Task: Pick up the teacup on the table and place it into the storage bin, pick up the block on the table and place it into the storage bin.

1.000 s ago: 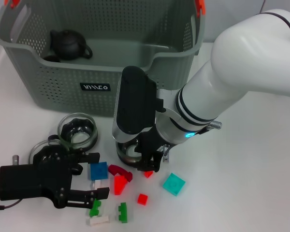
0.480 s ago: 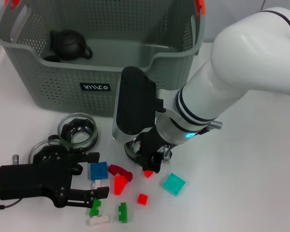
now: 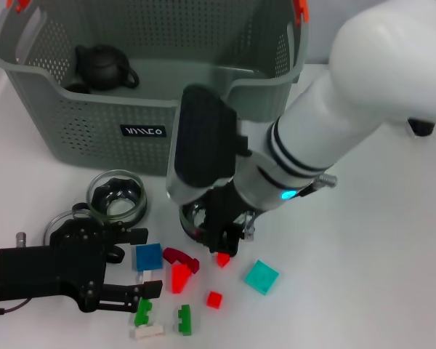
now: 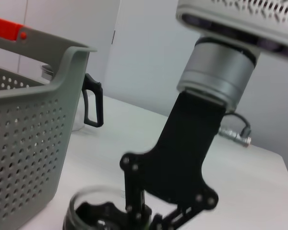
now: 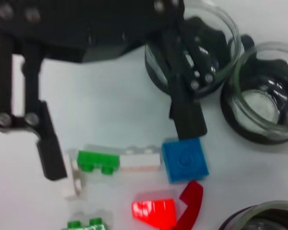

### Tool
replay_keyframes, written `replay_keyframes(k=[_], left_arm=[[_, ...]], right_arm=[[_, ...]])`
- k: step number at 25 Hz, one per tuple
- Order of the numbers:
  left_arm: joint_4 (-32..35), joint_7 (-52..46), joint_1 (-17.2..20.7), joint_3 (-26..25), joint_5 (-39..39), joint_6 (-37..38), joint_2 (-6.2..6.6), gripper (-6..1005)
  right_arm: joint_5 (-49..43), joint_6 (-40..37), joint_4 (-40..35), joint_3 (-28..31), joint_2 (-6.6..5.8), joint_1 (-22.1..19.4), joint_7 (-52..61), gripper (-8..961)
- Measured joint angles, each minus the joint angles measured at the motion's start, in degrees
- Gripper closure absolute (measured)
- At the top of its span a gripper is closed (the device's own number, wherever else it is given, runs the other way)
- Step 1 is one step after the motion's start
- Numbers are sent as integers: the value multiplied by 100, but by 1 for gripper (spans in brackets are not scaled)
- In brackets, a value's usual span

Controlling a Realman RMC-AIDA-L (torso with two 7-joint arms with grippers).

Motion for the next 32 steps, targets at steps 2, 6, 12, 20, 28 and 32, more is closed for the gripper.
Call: replay_keyframes(k=[2,6,12,20,28,32], left_arm=[[0,0,4,0,0,5,0,66],[-4,-1,11,0,24,22,-1,66],[0,-4,12,-11,18,126,-4,66],[8,-3,2,1,24,140,-5,67],[17,-35,-47,1,2,299,18,67],[25,-49,-64,8,23,306,21,67]], right_arm=[[-9,-230,-157,259,-12,-62,-18,895],[-43,-796,-668,880,-29,-220,-26,895],[5,-1866,-1612,2222,-41,-451,-21,895],[1003,-2507,-2238,4571,-119,-317,-257,896],[1000,-1681,-1293,5516,-416,197,-621,896],[514,-1109,-369,5496,-590,639,-647,895]])
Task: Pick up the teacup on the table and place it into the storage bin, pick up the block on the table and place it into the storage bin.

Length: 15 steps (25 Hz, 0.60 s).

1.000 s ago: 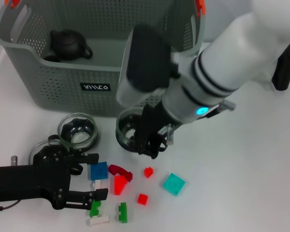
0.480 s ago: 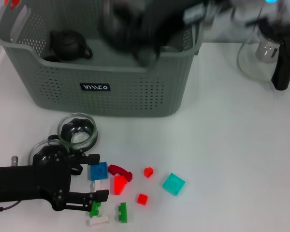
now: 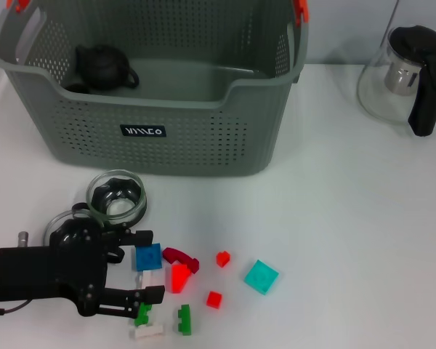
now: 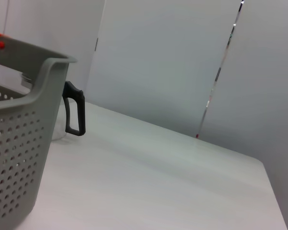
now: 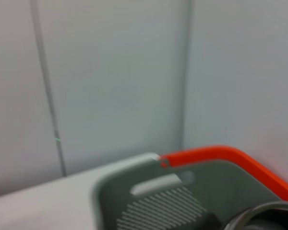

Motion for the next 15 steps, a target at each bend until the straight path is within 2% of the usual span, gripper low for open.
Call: replay_keyframes(k=[4,9,15], left_arm=[[4,-1,-8,4,3,-1,-4,66],[-14,-2,-30,13,6,-57,-7,66],[-20,-4,-26,-4,8,-47,-2,66]], right_arm=[[-737,643,1045,0,-32,535,-49,895],[-1487,1616,1912,-169,180,905,-204,896],[-1561,2473,2667,-658,384,1032,-457,895]])
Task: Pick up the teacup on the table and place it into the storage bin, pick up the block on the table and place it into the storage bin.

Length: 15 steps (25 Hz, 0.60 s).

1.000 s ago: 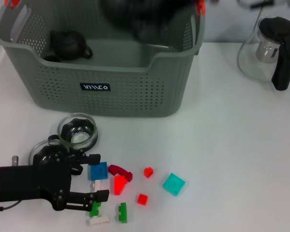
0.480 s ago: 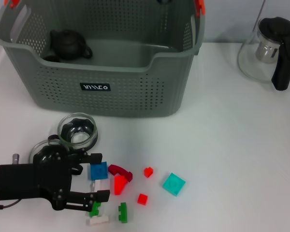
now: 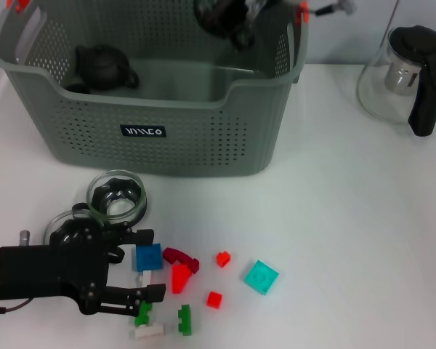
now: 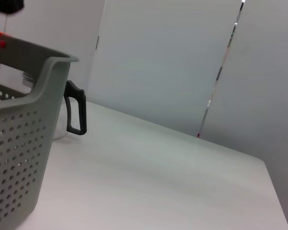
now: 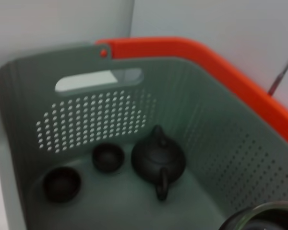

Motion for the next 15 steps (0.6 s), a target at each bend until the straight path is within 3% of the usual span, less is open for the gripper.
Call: replay_keyframes(k=[5,15], left_arm=[[-1,0,21,-3,0,-10,2,66],[-13,32,41,-4,1,-30,-12,66]], right_arm=[[-16,228,318,-51,92,2,-120,896],[-30,394,454,-170,118,-133,-128,896]])
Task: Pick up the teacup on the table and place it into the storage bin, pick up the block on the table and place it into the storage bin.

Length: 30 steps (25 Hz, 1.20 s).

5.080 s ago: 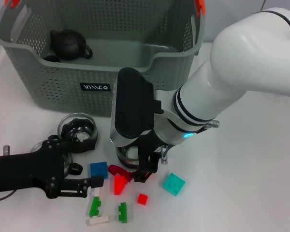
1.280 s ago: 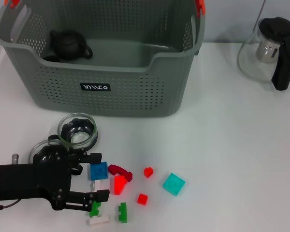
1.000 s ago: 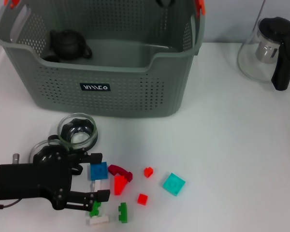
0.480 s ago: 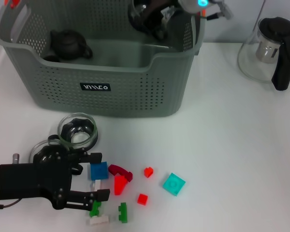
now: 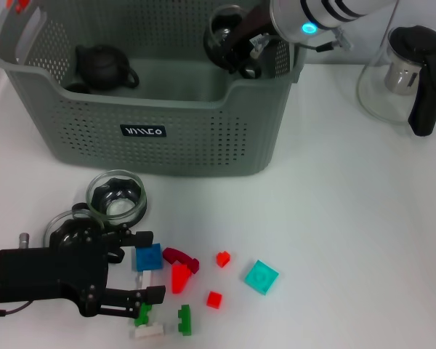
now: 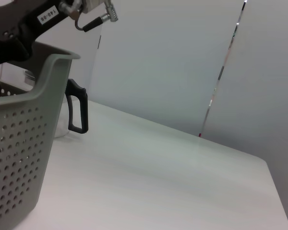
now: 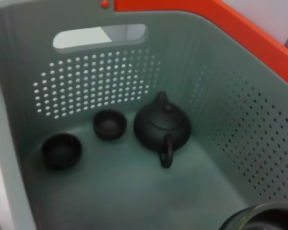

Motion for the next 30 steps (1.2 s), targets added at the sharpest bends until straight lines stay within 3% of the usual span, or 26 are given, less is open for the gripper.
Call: replay_keyframes(k=[30], left_arm=[[2,4,7,0,-1,-16,-3,66]], right_arm=[[-5,264,277,-211,46,-24,0,896]])
